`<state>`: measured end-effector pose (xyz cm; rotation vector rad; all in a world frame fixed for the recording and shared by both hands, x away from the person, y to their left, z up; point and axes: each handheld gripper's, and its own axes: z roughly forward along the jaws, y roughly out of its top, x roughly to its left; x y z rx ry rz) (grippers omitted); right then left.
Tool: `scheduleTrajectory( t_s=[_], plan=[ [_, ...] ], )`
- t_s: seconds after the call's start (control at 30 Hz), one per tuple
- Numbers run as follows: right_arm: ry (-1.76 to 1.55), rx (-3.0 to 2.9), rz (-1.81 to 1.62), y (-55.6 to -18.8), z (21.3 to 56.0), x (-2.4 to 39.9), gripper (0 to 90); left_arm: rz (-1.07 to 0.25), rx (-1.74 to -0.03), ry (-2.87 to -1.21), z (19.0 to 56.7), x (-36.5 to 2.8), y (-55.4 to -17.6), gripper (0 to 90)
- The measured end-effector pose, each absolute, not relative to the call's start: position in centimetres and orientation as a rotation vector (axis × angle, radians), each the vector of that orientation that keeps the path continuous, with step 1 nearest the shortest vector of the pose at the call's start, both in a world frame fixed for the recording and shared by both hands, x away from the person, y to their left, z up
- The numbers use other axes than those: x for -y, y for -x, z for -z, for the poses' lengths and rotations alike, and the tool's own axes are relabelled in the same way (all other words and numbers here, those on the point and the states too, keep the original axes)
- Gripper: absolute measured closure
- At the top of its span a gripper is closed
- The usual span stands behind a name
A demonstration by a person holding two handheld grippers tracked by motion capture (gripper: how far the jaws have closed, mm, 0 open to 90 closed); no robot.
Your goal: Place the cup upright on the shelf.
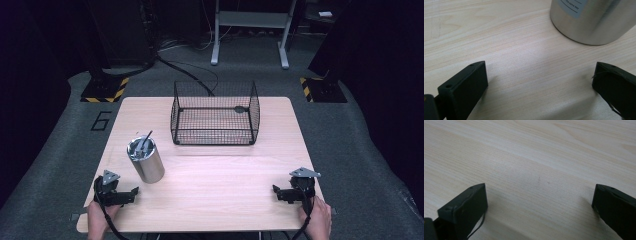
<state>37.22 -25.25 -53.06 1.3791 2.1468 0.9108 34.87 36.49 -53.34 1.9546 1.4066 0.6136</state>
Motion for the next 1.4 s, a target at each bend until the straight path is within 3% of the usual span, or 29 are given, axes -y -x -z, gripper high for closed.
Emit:
scheduleTrajectory(
  t_s=[0.6, 0.9, 1.4],
  plan=[
    [-1.371, -2.156, -0.917, -37.3, 53.0, 25.3, 0.0, -0.614, -1.395, -1.963, 53.3, -36.4, -34.8, 0.1],
    [-1.371, -2.155, -0.917, -37.3, 53.0, 25.3, 0.0, -0.546, -1.319, -1.969, 53.0, -36.2, -34.6, 0.0],
    [-1.37, -2.155, -0.917, -37.3, 53.0, 25.3, 0.0, -0.522, -1.205, -1.906, 50.2, -35.4, -34.3, 0.0]
  ],
)
